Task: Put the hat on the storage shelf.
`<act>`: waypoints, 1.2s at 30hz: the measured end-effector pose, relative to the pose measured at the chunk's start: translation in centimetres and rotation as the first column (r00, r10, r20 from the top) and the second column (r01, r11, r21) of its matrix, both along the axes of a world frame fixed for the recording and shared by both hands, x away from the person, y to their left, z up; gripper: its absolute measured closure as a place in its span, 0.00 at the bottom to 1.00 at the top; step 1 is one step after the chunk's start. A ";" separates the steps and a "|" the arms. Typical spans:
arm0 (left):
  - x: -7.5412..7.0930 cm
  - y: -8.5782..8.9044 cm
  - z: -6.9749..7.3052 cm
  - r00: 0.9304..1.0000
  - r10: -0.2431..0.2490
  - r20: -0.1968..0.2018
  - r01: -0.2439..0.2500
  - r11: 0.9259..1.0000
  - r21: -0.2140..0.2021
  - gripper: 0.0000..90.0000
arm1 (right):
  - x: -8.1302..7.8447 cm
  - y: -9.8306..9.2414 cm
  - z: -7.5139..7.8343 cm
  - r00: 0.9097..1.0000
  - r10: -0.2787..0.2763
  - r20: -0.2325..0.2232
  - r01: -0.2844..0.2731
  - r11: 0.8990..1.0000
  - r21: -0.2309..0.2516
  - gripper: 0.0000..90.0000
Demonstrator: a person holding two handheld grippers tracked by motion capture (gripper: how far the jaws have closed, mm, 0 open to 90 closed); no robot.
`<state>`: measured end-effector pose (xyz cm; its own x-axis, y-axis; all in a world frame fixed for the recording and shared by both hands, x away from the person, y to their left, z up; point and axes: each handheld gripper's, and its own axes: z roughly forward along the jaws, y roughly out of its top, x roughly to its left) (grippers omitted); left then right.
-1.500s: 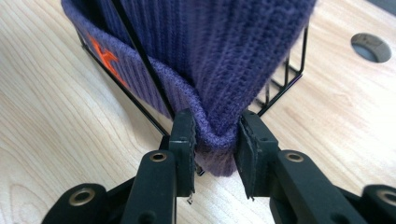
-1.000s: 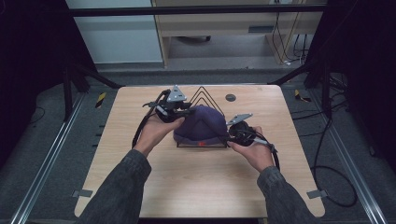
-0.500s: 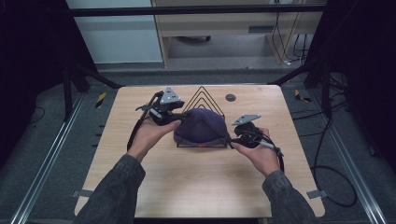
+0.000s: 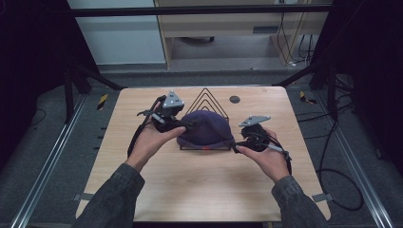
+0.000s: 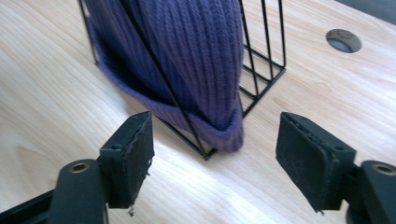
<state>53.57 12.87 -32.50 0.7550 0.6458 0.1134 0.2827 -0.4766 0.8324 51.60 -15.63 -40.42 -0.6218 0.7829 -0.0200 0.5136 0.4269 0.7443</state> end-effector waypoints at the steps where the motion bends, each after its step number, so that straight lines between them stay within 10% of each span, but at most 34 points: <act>1: -0.2 0.0 0.1 1.000 -0.001 0.002 0.001 1.000 -0.004 0.20 | -0.1 0.0 0.1 1.000 0.001 -0.002 -0.001 1.000 0.007 0.29; 17: -3.4 0.5 0.2 1.000 0.022 0.008 -0.022 0.999 -0.040 0.09 | -1.7 -0.5 1.6 0.998 -0.025 0.058 0.023 0.999 0.035 0.16; 36: -7.5 0.4 -0.5 1.000 -0.003 0.014 0.002 0.999 0.032 0.07 | -5.1 -0.8 4.0 0.989 0.017 0.149 -0.025 0.999 0.048 0.08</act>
<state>46.07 13.23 -33.02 0.7549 0.6397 0.1445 0.2700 -0.5040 0.8204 46.48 -16.46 -36.42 -0.6312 0.7720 -0.0748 0.3868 0.3969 0.8323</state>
